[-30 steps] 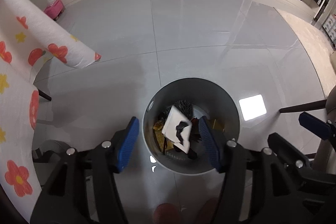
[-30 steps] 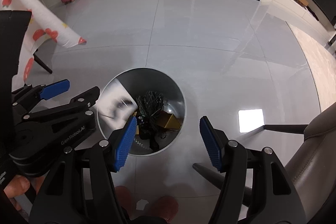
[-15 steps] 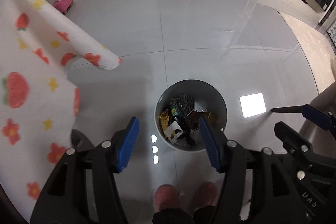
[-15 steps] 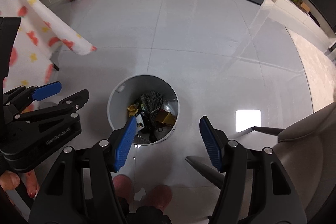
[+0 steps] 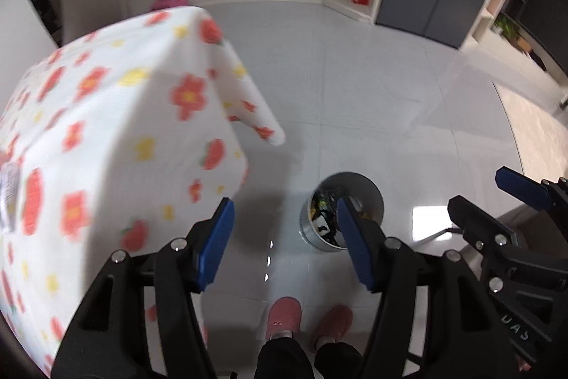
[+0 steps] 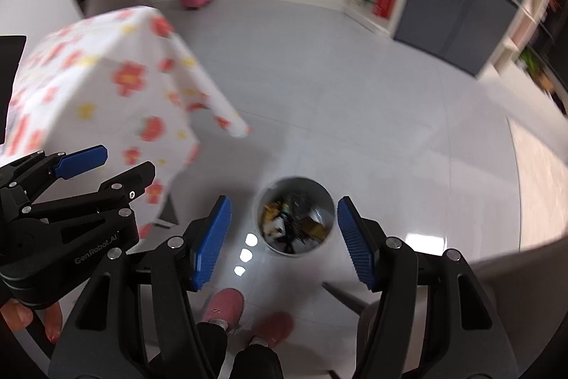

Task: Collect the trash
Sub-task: 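Move both tools back over the table toward the plastic cup and crumpled paper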

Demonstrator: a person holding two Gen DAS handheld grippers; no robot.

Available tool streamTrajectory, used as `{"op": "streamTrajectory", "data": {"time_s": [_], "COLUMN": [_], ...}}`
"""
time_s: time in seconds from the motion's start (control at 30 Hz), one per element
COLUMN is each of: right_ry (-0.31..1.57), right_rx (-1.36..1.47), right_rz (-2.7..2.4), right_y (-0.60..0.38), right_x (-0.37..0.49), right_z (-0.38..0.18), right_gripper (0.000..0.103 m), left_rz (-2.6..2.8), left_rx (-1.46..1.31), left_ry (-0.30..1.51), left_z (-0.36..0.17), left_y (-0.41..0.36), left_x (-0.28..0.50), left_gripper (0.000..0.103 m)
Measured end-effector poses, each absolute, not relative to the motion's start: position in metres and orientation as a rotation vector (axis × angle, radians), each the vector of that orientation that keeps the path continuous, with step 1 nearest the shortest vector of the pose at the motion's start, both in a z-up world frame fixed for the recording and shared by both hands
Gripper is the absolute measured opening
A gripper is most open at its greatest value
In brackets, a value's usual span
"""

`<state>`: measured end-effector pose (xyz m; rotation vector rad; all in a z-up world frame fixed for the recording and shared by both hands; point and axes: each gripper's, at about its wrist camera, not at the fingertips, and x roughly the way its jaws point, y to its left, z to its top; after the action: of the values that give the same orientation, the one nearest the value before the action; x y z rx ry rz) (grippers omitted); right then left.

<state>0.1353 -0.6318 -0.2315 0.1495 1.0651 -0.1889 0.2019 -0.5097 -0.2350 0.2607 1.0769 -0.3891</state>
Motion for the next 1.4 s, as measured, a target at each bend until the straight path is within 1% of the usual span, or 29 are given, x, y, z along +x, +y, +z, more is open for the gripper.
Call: {"op": "streamTrajectory", "data": {"time_s": [0.1, 0.3, 0.43, 0.67, 0.93, 1.23, 1.4], "right_ry": [1.039, 0.997, 0.975, 0.939, 0.934, 0.946, 0.963], "right_rx": [0.099, 0.011, -0.034, -0.124, -0.174, -0.220, -0.255], "right_rz": [-0.093, 0.097, 0.213, 0.365, 0.454, 0.478, 0.498], "right_y": [-0.600, -0.535, -0.486, -0.404, -0.321, -0.256, -0.228], "right_x": [0.147, 0.171, 0.188, 0.214, 0.244, 0.266, 0.280], "right_z": [-0.208, -0.174, -0.156, -0.138, -0.134, -0.150, -0.164], "right_gripper": [0.060, 0.060, 0.060, 0.060, 0.060, 0.060, 0.055], "left_rz": [-0.307, -0.109, 0.011, 0.156, 0.234, 0.244, 0.256], "left_rx": [0.205, 0.078, 0.009, -0.085, -0.125, -0.149, -0.155], "left_ry": [1.042, 0.996, 0.975, 0.944, 0.932, 0.945, 0.964], "left_z": [-0.206, -0.164, -0.146, -0.129, -0.129, -0.146, -0.160], "left_y": [-0.470, -0.381, -0.325, -0.232, -0.157, -0.104, -0.089], "left_x": [0.201, 0.194, 0.190, 0.187, 0.201, 0.220, 0.228], "left_gripper": [0.065, 0.065, 0.065, 0.065, 0.065, 0.065, 0.065]}}
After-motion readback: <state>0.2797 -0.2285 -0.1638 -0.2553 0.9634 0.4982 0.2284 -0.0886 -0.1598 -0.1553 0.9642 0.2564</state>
